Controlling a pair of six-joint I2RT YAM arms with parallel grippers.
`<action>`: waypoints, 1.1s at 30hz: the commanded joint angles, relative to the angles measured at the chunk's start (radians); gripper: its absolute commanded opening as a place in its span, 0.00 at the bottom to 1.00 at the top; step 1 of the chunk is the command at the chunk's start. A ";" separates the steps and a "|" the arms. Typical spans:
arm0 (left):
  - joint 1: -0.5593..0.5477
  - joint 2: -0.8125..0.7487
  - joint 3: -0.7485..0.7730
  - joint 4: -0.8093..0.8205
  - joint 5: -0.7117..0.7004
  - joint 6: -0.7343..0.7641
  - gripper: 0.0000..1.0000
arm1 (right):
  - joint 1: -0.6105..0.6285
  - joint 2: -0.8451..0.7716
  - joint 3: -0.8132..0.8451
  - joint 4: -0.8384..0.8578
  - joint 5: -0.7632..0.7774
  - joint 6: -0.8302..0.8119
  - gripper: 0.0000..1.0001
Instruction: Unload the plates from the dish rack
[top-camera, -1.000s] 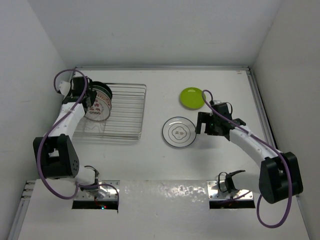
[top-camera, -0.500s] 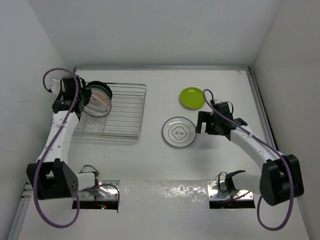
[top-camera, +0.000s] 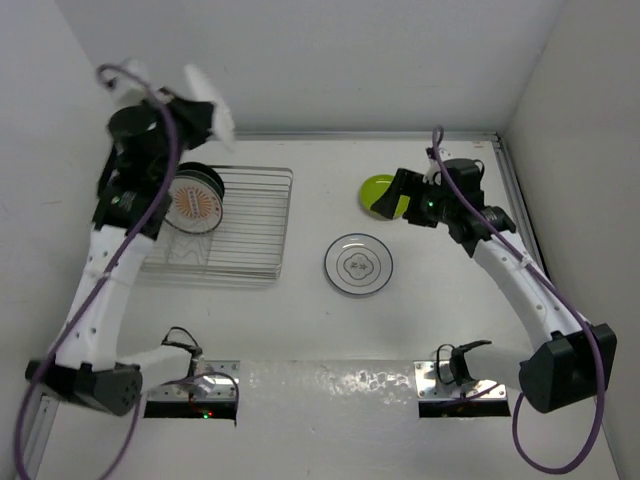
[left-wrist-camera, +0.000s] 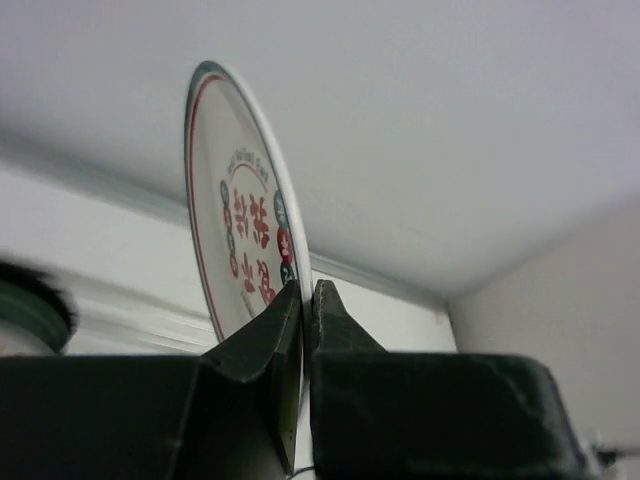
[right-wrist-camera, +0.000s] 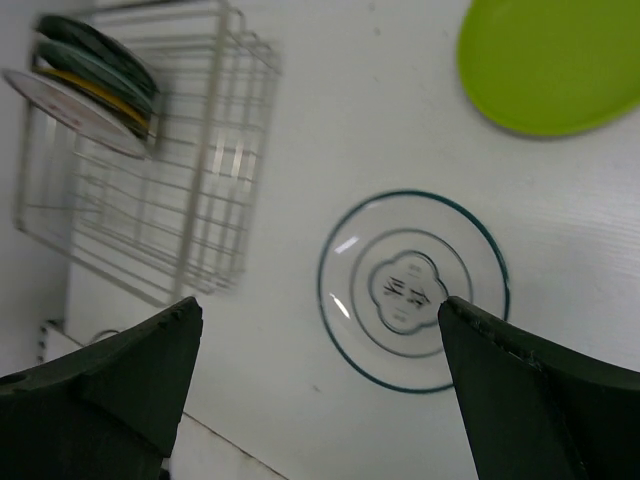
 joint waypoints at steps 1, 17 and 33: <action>-0.298 0.158 0.169 0.005 -0.050 0.415 0.00 | -0.023 -0.039 0.098 0.063 -0.068 0.150 0.99; -1.095 0.392 -0.175 0.238 -0.588 1.454 0.00 | -0.128 0.067 0.083 0.090 -0.302 0.227 0.96; -1.151 0.490 -0.123 0.231 -0.637 1.400 0.99 | -0.106 0.054 -0.089 0.229 -0.267 0.252 0.00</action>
